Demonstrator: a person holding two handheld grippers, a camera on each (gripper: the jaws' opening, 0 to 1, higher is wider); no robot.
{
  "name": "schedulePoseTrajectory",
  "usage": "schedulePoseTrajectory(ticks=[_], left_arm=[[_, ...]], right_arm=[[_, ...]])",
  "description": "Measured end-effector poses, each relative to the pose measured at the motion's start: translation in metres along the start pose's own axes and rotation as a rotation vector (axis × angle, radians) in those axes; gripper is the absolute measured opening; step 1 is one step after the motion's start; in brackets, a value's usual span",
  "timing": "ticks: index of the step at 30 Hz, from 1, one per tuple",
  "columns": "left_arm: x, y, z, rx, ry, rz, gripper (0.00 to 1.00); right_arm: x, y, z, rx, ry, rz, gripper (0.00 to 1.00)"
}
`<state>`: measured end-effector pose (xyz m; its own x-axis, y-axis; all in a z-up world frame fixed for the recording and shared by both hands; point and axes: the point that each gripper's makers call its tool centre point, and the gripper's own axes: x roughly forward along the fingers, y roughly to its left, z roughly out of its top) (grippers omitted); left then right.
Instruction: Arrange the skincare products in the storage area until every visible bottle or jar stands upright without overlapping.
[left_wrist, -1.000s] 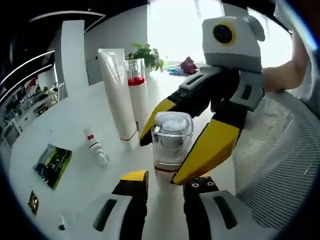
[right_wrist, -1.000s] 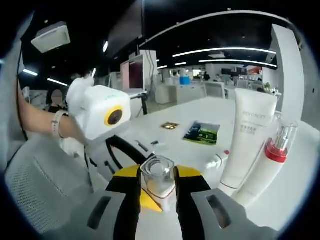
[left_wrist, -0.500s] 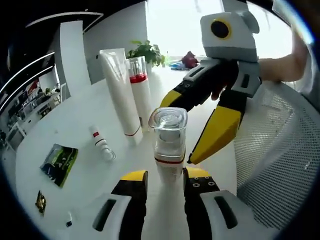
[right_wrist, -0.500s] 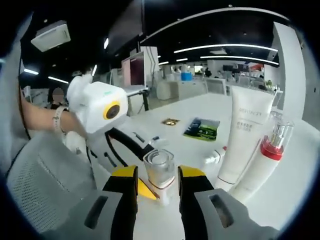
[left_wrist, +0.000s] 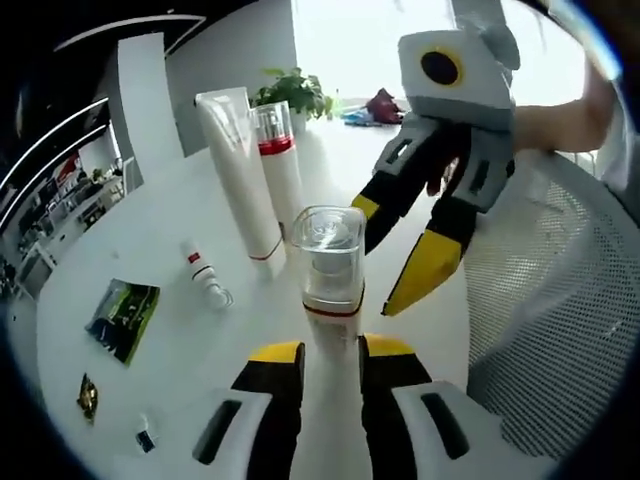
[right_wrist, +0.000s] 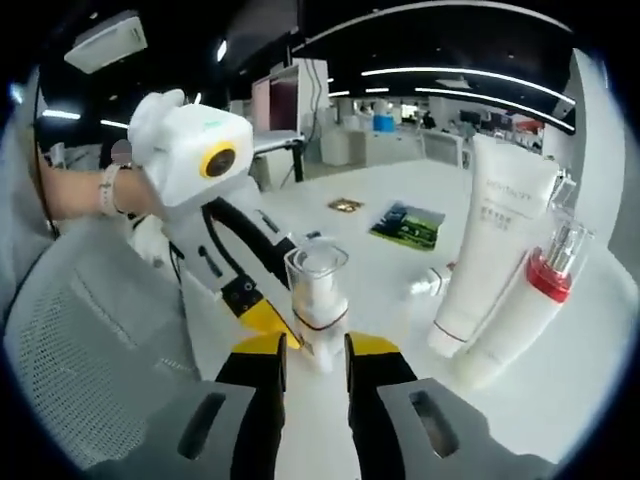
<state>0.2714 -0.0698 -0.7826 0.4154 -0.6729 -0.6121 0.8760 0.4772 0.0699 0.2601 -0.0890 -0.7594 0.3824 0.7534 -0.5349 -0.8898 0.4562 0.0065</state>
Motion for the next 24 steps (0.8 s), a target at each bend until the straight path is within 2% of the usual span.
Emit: schedulePoseTrajectory(ticks=[6,14,20,24], left_arm=[[0.004,-0.003,0.004,0.030,0.009,-0.004,0.19],[0.014,-0.003,0.012,0.050,0.017,-0.005,0.20],[0.022,-0.006,0.018,0.062,0.018,-0.016,0.20],[0.021,0.003,0.015,0.040,0.043,0.021,0.20]], right_arm=[[0.002,-0.003,0.000,-0.022,0.008,0.008,0.18],[-0.001,-0.011,-0.008,-0.043,0.033,0.000,0.13],[-0.005,-0.016,-0.011,-0.047,0.046,-0.011,0.13],[-0.007,-0.021,-0.013,-0.048,0.049,-0.019,0.13]])
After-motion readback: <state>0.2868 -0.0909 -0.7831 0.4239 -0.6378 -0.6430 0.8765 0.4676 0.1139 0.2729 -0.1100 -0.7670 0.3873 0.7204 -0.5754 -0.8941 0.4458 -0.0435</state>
